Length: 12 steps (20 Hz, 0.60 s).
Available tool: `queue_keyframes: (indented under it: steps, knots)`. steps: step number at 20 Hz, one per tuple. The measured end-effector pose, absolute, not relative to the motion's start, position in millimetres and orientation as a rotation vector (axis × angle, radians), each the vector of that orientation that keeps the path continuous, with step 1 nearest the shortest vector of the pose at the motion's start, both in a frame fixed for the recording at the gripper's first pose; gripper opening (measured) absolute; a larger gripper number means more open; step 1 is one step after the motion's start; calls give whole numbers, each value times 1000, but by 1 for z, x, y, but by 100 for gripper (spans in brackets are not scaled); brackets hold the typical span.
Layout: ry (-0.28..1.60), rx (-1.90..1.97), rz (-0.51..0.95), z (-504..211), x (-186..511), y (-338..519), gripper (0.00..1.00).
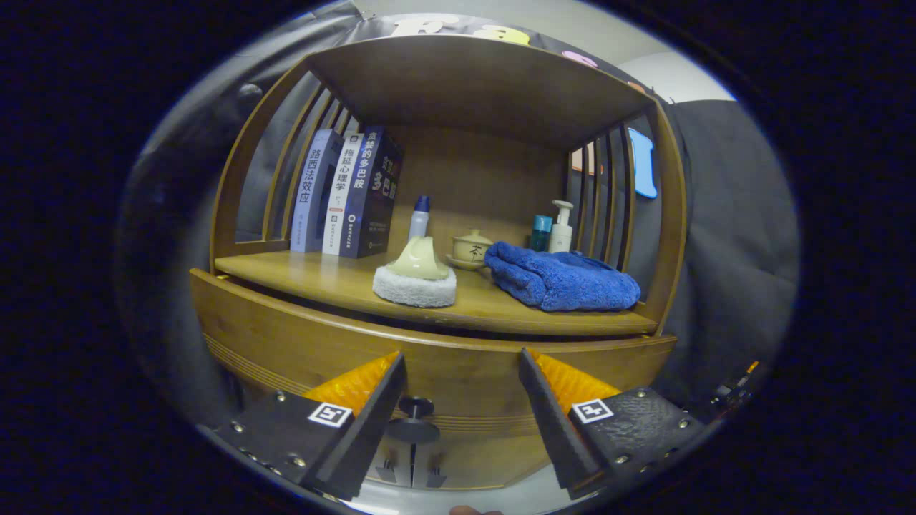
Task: Pull open the drawer, take out the items inside it, and place them on the countertop above the cabinet.
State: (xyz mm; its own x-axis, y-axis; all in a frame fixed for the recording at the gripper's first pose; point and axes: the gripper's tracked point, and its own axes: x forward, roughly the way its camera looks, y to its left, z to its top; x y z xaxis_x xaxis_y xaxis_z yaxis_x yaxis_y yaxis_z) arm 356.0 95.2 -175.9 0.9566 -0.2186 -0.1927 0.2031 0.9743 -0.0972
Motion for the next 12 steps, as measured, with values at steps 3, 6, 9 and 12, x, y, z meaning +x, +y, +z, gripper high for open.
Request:
queue_keyframes:
  steps: [3,6,9,12]
  knots:
    - [201,-74,-213,-177,357,95,96]
    - [199,-77,-206,-176,361,95,96]
    - [199,-76,-200,-177,366,94,96]
    - [190,-85,-196,-177,370,93,96]
